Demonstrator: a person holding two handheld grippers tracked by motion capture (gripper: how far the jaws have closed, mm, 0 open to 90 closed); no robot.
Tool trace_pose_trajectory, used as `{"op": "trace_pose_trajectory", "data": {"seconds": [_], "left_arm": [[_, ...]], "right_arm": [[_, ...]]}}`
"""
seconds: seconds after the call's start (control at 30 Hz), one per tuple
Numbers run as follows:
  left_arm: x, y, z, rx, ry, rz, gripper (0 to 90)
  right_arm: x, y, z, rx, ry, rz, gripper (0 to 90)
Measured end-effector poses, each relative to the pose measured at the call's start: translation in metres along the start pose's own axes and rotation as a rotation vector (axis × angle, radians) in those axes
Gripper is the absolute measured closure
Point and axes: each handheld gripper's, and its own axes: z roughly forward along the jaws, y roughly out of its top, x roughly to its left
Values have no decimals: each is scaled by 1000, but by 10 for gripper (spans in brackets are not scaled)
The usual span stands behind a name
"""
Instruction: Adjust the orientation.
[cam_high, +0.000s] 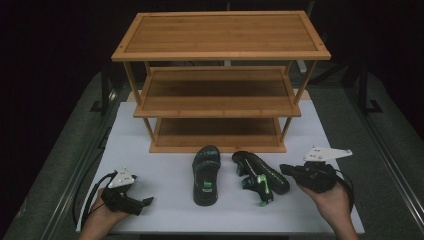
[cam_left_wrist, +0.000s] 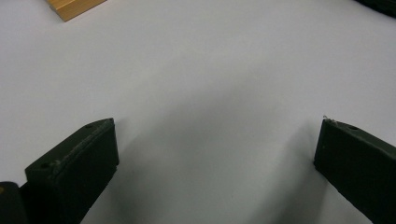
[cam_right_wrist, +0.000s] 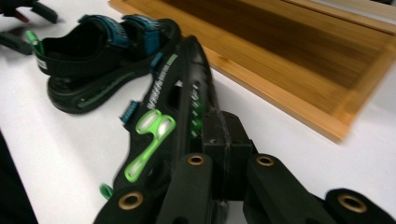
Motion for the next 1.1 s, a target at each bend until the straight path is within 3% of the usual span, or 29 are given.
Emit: {"op": "trace_pose_trajectory", "data": {"seconds": [0.2,0.53,0.8,0.93,1.1], "left_arm": [[0,0,0,0,-2,-2,0],[1,0,0,4,-3,-2,0],[1,0,0,2,-3,-3,0],[1,0,0,1,-4,-4,0],[0,0,0,0,-3,-6,0]], "right_arm": [[8,10,20,36,45,-38,894],[14,10,31,66,51,-52,895],[12,10,31,66,28,-62,896],[6,10,31,59,39,-47,897],[-3,13,30,56,17,-35,897]]}}
